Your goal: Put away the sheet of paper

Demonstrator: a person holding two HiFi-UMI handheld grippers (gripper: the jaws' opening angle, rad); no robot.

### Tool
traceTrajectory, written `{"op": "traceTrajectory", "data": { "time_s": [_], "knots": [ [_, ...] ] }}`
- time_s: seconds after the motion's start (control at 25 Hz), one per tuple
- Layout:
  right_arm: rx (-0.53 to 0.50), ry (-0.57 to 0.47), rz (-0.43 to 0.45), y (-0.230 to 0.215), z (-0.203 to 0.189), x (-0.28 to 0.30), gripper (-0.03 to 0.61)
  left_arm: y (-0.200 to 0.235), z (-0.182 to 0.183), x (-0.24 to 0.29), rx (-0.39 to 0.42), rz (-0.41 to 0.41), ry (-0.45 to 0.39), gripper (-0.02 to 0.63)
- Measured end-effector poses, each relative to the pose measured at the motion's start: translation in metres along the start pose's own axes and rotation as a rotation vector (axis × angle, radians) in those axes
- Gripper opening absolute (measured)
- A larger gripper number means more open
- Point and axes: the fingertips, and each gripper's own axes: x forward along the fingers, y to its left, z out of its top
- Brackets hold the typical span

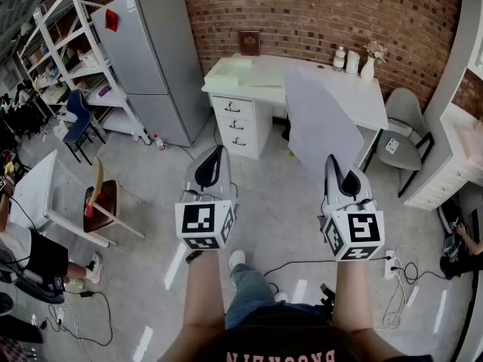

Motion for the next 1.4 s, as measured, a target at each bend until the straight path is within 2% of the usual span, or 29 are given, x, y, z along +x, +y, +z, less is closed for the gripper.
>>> {"op": "traceTrajectory", "data": {
  "time_s": [0.28, 0.52, 0.88, 1.4],
  "knots": [
    [0.01, 0.012, 0.003, -0.002, -0.019, 0.027, 0.0, 0.013, -0.017, 0.024, -0.003, -0.006, 0.012, 0.0],
    [-0.014, 0.009, 0.001, -0.002, -0.031, 0.08, 0.0, 0.042, -0.034, 0.072, -0.011, -0.008, 0.016, 0.0],
    [-0.009, 0.028, 0.029, -0.015, -0.037, 0.202, 0.0, 0.1, -0.051, 0.179, -0.039, -0.004, 0.02, 0.0],
    [0.067, 0.029, -0.009, -0.023, -0.053, 0.379, 0.0, 0.202, -0.082, 0.328, -0.043, -0.045, 0.039, 0.0]
  ]
}}
